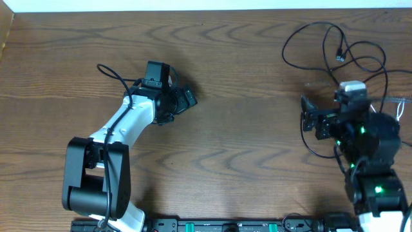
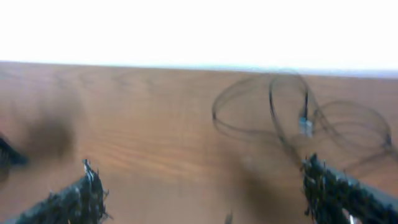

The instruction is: Untangle cables

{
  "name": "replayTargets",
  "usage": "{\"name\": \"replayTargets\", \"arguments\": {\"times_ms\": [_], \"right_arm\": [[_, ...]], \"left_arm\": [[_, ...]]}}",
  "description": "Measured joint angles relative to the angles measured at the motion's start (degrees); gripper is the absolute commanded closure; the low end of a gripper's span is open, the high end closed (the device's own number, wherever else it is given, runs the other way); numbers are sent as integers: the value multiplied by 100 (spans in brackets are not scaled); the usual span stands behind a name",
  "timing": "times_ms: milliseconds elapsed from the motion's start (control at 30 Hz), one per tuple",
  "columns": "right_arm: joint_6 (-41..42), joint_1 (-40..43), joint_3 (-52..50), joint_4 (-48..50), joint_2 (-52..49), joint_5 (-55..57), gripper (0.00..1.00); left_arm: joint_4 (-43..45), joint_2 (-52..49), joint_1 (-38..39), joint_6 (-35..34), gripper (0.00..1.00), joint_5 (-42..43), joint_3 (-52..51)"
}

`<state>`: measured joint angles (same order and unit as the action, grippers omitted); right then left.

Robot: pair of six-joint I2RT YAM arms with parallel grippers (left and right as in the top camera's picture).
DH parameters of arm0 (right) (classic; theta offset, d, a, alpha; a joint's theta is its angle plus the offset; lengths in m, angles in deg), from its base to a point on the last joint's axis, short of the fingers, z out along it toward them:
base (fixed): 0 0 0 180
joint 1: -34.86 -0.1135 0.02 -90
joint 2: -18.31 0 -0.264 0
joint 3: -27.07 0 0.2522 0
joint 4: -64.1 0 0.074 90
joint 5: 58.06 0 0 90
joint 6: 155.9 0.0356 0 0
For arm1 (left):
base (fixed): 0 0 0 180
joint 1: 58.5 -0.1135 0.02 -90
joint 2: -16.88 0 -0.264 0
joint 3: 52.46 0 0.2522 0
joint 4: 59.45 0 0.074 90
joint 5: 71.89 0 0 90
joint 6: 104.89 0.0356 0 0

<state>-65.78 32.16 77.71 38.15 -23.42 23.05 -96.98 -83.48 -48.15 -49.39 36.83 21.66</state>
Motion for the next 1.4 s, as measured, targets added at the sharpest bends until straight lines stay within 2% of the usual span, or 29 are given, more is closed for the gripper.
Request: {"name": "replayTargets", "arguments": {"times_ms": [367,500,733,800,933,1067,1400], "right_arm": [[-42,28,-2745,4153,1639,-323,1],[-42,37,-3423,4903,2210,-315,1],[-79,37,-3648,3285,2876,-232,1],[-83,37,-3650,2232,3217,-166,1],[-83,37,-3652,984,3770,-129,1],[-83,37,-3650,898,4092,-50,1],[-83,37,-3650,892,4100,-26,1]], "left_arm": [[-2,0,0,0,2,-4,0],[-4,0,0,0,2,-4,0],[0,0,0,0,2,-4,0],[-2,0,0,0,2,-2,0],[-7,0,0,0,2,-4,0],[0,0,0,0,2,-22,0],[-2,0,0,0,2,-22,0]]}}
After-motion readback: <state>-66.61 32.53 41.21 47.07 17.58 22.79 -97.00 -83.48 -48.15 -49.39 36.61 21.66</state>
